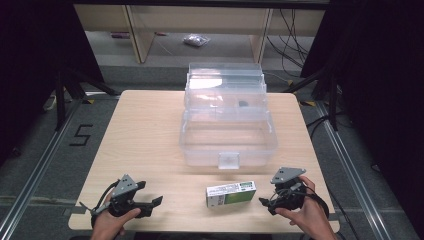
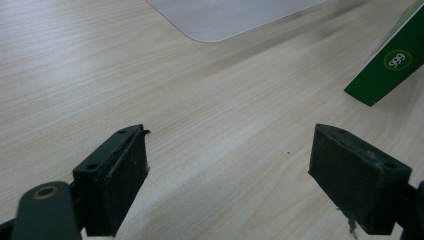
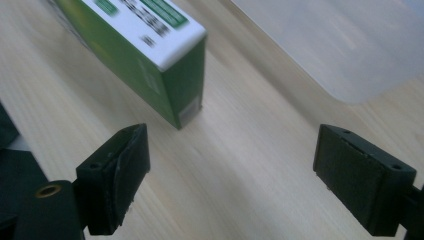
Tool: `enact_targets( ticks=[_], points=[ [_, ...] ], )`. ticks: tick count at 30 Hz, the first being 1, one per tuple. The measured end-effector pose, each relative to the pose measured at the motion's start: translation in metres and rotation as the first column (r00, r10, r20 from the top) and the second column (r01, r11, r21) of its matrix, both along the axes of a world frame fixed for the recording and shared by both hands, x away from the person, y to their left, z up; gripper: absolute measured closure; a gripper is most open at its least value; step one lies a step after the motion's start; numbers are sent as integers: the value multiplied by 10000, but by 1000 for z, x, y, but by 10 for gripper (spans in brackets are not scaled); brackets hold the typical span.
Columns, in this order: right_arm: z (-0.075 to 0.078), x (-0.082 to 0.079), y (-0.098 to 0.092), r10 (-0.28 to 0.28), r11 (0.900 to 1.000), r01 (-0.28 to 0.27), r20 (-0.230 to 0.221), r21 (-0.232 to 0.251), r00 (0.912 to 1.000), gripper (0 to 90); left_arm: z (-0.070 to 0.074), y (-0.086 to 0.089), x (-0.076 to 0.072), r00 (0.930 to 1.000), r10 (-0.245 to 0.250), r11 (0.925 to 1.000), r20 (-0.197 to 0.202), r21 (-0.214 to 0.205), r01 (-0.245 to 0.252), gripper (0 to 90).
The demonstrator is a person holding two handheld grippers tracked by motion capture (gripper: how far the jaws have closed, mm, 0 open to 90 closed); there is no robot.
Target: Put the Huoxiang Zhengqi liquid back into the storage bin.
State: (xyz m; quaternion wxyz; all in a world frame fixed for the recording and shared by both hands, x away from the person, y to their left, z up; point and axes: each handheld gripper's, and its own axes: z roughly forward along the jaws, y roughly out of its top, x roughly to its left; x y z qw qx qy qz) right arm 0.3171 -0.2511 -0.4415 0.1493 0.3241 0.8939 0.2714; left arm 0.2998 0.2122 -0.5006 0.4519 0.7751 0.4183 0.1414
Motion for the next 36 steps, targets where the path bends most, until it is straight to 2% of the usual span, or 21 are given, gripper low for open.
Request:
enact_targets(
  ticks=[2, 4, 5, 11, 12, 13, 14, 17, 18, 21, 23, 24, 25, 26, 27, 28, 30, 31, 32, 36],
  points=[
    [7, 3, 3, 557, 9984, -556, 125, -136, 9984, 163, 0, 0, 0, 10000, -26, 10000, -4, 1, 26, 150],
    [8, 3, 6, 631, 9979, -629, 178, -133, 9978, 159, 0, 0, 0, 10000, -29, 10000, -3, 2, 29, 150],
    [12, 3, 8, 657, 9976, -656, 6, -224, 9978, 160, 0, 0, 0, 10000, -28, 10000, -10, 14, 28, 150],
    [23, 6, 20, 1118, 9924, -1118, -42, -520, 9937, 160, 0, 0, 1, 10000, -58, 10000, 14, 6, 58, 150],
    [26, 7, 23, 1423, 9877, -1435, -247, -613, 9895, 160, 0, 0, 1, 10000, -60, 10000, 22, 6, 60, 149],
    [26, 7, 23, 1423, 9877, -1435, -247, -613, 9895, 160, 0, 0, 1, 10000, -60, 10000, 22, 6, 60, 149],
    [29, 9, 27, 1649, 9824, -1663, -234, -848, 9860, 160, 0, 0, 0, 10000, -55, 10000, 36, 20, 55, 150],
    [30, 10, 32, 1897, 9787, -1915, -309, -742, 9814, 161, 0, 1, 0, 10000, -37, 10000, 31, 6, 37, 150],
    [31, 11, 34, 2146, 9730, -2164, -306, -798, 9762, 161, 0, 1, 1, 10000, -26, 10000, 21, 14, 26, 150],
    [33, 12, 42, 2136, 9715, -2175, -500, -941, 9756, 163, 0, 1, 1, 10000, -41, 10000, 34, 18, 41, 149],
    [33, 16, 47, 2477, 9620, -2516, -487, -1058, 9676, 163, 0, 1, 1, 10000, -34, 10000, 32, 10, 34, 150],
    [34, 16, 50, 2456, 9615, -2505, -557, -1131, 9678, 162, 0, 1, 1, 10000, -28, 10000, 31, 4, 28, 150],
    [34, 16, 53, 2403, 9626, -2482, -808, -1082, 9673, 162, 0, 1, 1, 10000, -19, 10000, 34, -27, 19, 149],
    [33, 18, 59, 2660, 9546, -2740, -795, -1171, 9607, 163, 0, 1, 0, 10000, -1, 10000, 35, -37, 1, 150],
    [33, 18, 59, 2660, 9546, -2740, -795, -1171, 9607, 163, 0, 1, 0, 10000, -1, 10000, 35, -37, 1, 150],
    [31, 21, 66, 3005, 9420, -3097, -861, -1289, 9499, 168, -1, 0, 1, 10000, 9, 10000, 35, -76, -9, 149],
    [31, 20, 69, 3001, 9412, -3116, -1012, -1303, 9485, 172, -1, 0, 1, 10000, -7, 10000, 24, -44, 7, 150],
    [30, 22, 73, 3094, 9370, -3211, -996, -1374, 9457, 185, 0, 1, 1, 10000, -38, 10000, 34, 14, 38, 149],
    [29, 24, 77, 3267, 9288, -3394, -1031, -1487, 9395, 221, 0, 0, 1, 10000, -26, 10000, 44, -48, 26, 149],
    [28, 26, 84, 3250, 9273, -3398, -1131, -1567, 9389, 213, -1, 0, 1, 10000, -22, 9999, 16, -112, 22, 150]
  ],
)
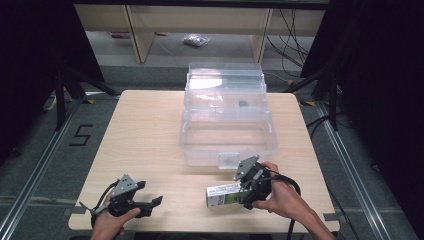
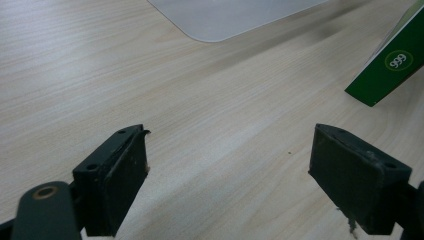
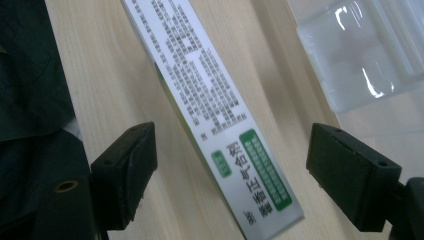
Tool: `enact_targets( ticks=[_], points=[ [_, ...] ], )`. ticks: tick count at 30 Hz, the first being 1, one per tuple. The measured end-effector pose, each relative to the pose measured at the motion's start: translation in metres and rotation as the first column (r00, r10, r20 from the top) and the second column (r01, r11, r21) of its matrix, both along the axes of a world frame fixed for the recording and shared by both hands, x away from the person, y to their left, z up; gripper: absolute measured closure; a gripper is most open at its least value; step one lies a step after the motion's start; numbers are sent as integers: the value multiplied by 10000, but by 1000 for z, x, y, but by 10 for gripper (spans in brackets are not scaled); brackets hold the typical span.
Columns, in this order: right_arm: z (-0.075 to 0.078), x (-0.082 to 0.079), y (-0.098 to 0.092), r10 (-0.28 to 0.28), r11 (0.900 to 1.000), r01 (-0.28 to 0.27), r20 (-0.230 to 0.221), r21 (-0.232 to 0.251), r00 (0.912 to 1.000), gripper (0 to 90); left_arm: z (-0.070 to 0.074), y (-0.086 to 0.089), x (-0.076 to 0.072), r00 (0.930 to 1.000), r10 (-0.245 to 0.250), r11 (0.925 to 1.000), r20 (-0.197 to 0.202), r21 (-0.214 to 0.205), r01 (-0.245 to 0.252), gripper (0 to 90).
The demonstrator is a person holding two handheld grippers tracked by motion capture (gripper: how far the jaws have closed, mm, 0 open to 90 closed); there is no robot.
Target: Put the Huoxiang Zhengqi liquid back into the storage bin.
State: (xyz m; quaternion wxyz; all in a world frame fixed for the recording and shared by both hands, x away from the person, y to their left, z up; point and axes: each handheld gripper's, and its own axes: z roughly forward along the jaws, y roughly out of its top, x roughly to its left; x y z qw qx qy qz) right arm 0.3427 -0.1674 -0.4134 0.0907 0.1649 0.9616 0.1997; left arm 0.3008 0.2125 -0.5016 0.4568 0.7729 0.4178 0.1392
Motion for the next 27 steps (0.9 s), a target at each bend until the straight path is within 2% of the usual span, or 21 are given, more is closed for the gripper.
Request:
enact_targets(
  ticks=[1, 2, 3, 4, 7, 12, 15, 16, 19, 20, 25, 26, 27],
  points=[
    [-1, 2, 2, 187, 9998, -187, -9, -31, 9998, 213, 0, 0, 0, 10000, 48, 10000, -15, 57, -48, 149],
    [-1, 2, 5, 53, 9999, -54, -117, -114, 9999, 214, 0, 0, 0, 10000, 24, 10000, 9, 53, -24, 149],
    [-2, 5, 6, 287, 9994, -288, -65, -180, 9996, 215, 1, 0, 0, 10000, 24, 10000, 10, 63, -24, 149],
    [-2, 5, 7, 164, 9996, -167, -150, -243, 9998, 215, 1, 0, 0, 10000, 1, 10000, 19, 69, -1, 149],
    [-5, 8, 11, 413, 9984, -426, -366, -377, 9985, 203, 1, 0, 0, 10000, 9, 10000, 11, 77, -9, 150],
    [-8, 11, 18, 842, 9942, -879, -599, -624, 9946, 241, 1, 0, 0, 10000, 10, 10000, 16, 65, -10, 149],
    [-9, 10, 21, 706, 9944, -759, -724, -739, 9949, 254, 1, 0, 0, 10000, 27, 10000, 5, 62, -27, 149],
    [-10, 13, 24, 1021, 9913, -1072, -685, -761, 9924, 269, 1, 0, 0, 10000, -22, 10000, 20, 75, 22, 149],
    [-11, 12, 27, 737, 9928, -808, -806, -888, 9940, 284, 1, 0, 0, 10000, -6, 10000, 22, 62, 6, 149],
    [-12, 11, 30, 588, 9920, -685, -925, -1060, 9940, 295, 1, 0, 0, 10000, 5, 10000, 25, 65, -5, 149],
    [-17, 14, 33, 771, 9866, -882, -841, -1373, 9935, 329, 1, 0, 0, 10000, -26, 10000, 15, 68, 26, 150],
    [-18, 13, 35, 676, 9876, -816, -1062, -1338, 9920, 334, 1, 0, 0, 10000, -22, 10000, 23, 62, 22, 149],
    [-18, 13, 35, 676, 9876, -816, -1062, -1338, 9920, 334, 1, 0, 0, 10000, -22, 10000, 23, 62, 22, 149]
  ],
)
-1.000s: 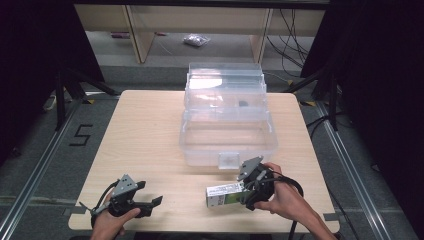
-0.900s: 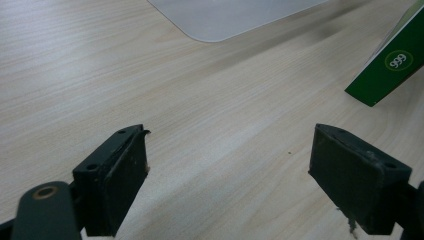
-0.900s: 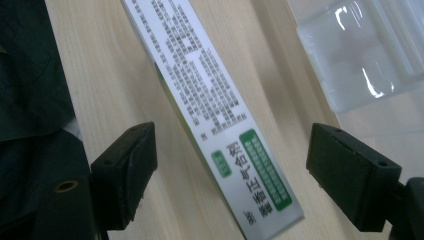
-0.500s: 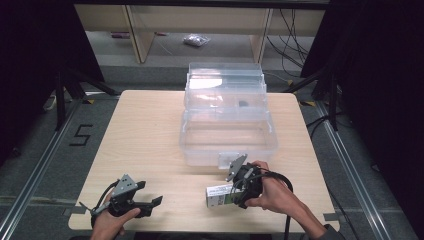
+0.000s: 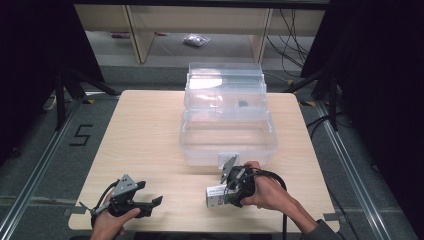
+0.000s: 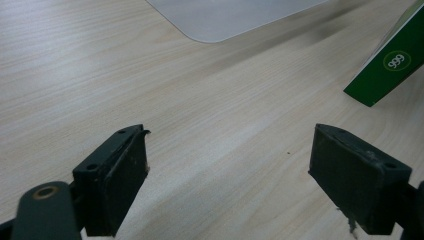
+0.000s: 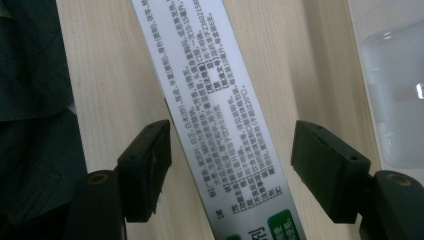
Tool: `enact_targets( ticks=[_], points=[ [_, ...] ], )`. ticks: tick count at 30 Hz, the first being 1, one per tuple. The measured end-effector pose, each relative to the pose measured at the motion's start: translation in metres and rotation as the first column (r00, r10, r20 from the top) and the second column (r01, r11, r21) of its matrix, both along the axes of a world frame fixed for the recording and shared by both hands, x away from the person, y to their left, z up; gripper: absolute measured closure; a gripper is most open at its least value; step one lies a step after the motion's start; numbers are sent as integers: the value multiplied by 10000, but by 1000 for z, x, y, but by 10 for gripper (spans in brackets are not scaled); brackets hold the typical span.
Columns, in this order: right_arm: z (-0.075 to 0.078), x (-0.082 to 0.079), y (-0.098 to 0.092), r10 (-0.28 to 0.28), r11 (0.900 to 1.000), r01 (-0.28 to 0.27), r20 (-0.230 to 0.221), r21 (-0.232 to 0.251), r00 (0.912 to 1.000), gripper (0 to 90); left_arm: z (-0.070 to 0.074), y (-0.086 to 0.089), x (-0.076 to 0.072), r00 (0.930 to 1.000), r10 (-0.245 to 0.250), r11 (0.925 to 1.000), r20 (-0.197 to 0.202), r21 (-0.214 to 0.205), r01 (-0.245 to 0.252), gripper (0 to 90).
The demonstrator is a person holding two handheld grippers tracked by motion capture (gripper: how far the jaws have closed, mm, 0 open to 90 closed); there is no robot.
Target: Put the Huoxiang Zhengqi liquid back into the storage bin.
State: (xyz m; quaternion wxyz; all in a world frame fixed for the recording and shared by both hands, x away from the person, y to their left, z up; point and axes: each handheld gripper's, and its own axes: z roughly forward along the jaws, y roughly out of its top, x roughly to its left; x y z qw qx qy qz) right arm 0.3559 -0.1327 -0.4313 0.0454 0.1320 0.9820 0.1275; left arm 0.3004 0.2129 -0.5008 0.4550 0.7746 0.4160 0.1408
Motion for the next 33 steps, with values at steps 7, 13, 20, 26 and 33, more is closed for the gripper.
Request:
enact_targets(
  ticks=[7, 13, 20, 26, 33],
  points=[
    [-5, 4, 4, 751, 9964, -751, -5, -396, 9972, 393, 0, 0, 0, 10000, -13, 10000, -5, -1, 13, 149],
    [-8, 5, 8, 1068, 9925, -1075, -158, -576, 9942, 448, 0, 0, 0, 10000, -8, 10000, -7, -45, 8, 149],
    [-11, 8, 9, 1314, 9882, -1327, -224, -760, 9911, 539, 0, 0, 0, 10000, -24, 10000, -5, -59, 24, 149],
    [-11, 9, 11, 1834, 9770, -1854, -280, -1056, 9826, 640, 0, 0, 0, 10000, -40, 10000, -44, -39, 40, 149],
    [-7, 10, 17, 1700, 9733, -1776, -633, -1457, 9834, 650, 0, 0, 0, 10000, -87, 10000, -16, -16, 87, 149]
  ],
)
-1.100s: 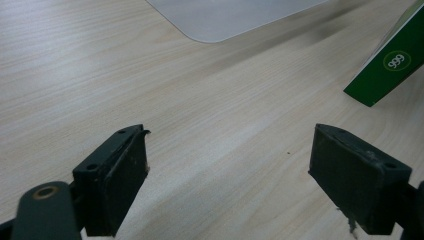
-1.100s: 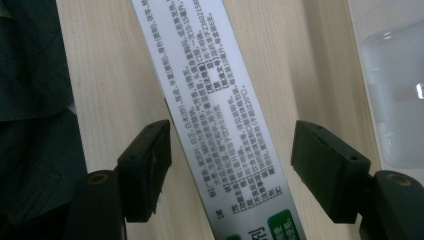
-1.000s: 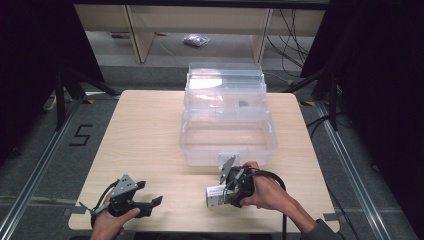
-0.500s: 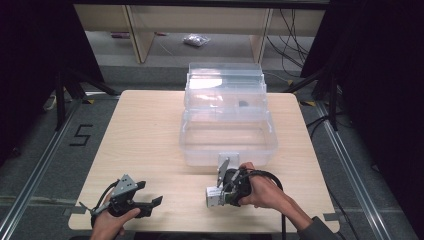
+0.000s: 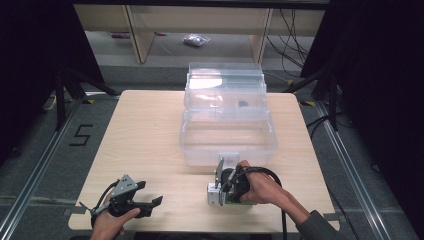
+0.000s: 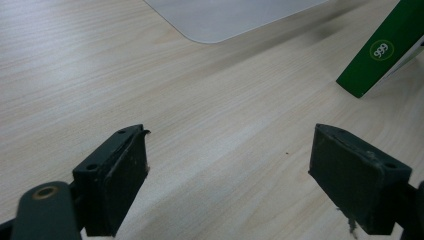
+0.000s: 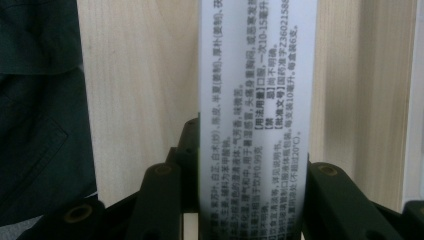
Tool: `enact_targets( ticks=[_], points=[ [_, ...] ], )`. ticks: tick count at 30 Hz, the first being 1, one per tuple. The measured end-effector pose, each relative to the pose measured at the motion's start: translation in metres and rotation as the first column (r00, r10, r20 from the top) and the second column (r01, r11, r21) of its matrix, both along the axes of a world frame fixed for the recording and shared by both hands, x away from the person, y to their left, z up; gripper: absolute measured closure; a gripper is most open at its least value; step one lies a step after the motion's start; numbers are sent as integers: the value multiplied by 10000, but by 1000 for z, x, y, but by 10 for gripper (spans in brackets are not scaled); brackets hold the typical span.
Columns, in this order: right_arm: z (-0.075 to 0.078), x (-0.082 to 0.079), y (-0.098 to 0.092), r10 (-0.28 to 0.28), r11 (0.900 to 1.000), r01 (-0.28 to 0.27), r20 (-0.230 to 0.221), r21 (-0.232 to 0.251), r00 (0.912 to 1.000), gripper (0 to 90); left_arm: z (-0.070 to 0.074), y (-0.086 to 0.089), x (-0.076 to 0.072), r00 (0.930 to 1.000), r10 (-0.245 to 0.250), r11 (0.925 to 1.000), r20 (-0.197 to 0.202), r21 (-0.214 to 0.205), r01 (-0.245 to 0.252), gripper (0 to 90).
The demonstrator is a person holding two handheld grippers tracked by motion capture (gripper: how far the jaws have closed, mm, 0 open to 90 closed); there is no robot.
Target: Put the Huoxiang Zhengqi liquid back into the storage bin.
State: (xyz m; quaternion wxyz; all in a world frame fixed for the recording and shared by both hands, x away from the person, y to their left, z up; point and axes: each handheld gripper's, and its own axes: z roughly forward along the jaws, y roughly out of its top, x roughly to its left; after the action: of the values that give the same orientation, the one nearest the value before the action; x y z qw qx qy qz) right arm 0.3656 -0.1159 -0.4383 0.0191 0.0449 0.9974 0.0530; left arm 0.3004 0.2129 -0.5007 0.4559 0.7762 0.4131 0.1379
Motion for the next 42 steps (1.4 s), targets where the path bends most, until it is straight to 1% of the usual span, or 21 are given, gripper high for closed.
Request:
enact_targets(
  ticks=[2, 3, 4, 9, 10, 12, 14, 16, 17, 19, 20, 23, 25, 30, 31, 32, 35, 36, 37, 38, 42],
  points=[
    [1, 3, 0, 308, 9995, -308, -33, 76, 9995, 651, 0, -1, 0, 10000, 31, 10000, -2, -46, -31, 149],
    [1, 3, 0, 308, 9995, -308, -33, 76, 9995, 651, 0, -1, 0, 10000, 31, 10000, -2, -46, -31, 149],
    [4, 2, -2, 147, 9998, -148, 39, 120, 9999, 651, 0, -1, 0, 10000, 30, 10000, 1, -49, -30, 149],
    [15, 3, -5, 121, 9999, -121, -10, 19, 9999, 652, 0, -1, 0, 10000, 38, 10000, -5, -44, -38, 149],
    [21, 2, -7, -3, 10000, 3, 28, -26, 10000, 653, 0, 0, 0, 10000, 8, 10000, 3, -29, -8, 149],
    [25, 5, -9, 193, 9998, -193, -10, 96, 9998, 653, 0, 0, 0, 10000, 0, 10000, 5, -20, 0, 149],
    [27, 5, -10, 174, 9998, -174, -1, 118, 9998, 653, 0, 0, 0, 10000, 64, 10000, -26, -7, -64, 149],
    [38, 5, -13, -97, 9999, 98, -92, 125, 9999, 653, 0, 0, 0, 10000, 2, 10000, -3, -11, -2, 149],
    [38, 5, -13, -97, 9999, 98, -92, 125, 9999, 653, 0, 0, 0, 10000, 2, 10000, -3, -11, -2, 149],
    [44, 7, -15, 117, 9996, -118, 51, 253, 9999, 653, 0, 0, 0, 10000, 49, 10000, -18, 8, -49, 149],
    [52, 8, -16, 274, 9992, -277, 123, 273, 9995, 653, 0, 0, 0, 10000, -8, 10000, -5, -9, 8, 149],
    [59, 8, -17, 150, 9996, -156, 238, 254, 9996, 653, 0, 0, 0, 10000, 20, 10000, -9, -24, -20, 149],
    [65, 14, -19, 630, 9975, -642, 418, 290, 9971, 653, 0, 0, 0, 10000, 42, 10000, -33, -38, -43, 149],
    [77, 19, -23, 166, 9995, -177, 409, 259, 9990, 653, 0, -1, 0, 10000, 43, 10000, -13, 14, -43, 149],
    [78, 20, -24, 238, 9993, -250, 453, 260, 9987, 653, 0, -1, 0, 10000, 43, 10000, -13, 14, -43, 149],
    [80, 24, -24, 696, 9968, -716, 563, 353, 9960, 653, 0, -1, 0, 10000, 45, 10000, -30, -49, -45, 149],
    [86, 25, -25, 437, 9984, -455, 537, 334, 9976, 653, -1, -2, 0, 10000, 18, 10000, -16, -32, -18, 149],
    [92, 29, -26, 689, 9967, -718, 704, 385, 9951, 654, -1, -1, 0, 10000, 25, 10000, -22, -44, -25, 149],
    [92, 29, -26, 689, 9967, -718, 704, 385, 9951, 654, -1, -1, 0, 10000, 25, 10000, -22, -44, -25, 149],
    [100, 28, -27, 16, 9993, -41, 647, 377, 9979, 653, 0, -1, 0, 10000, 16, 10000, -24, -10, -16, 150],
    [108, 37, -30, 187, 9985, -228, 803, 502, 9966, 653, -1, -2, 0, 10000, 19, 10000, -17, -32, -19, 149]
  ],
)
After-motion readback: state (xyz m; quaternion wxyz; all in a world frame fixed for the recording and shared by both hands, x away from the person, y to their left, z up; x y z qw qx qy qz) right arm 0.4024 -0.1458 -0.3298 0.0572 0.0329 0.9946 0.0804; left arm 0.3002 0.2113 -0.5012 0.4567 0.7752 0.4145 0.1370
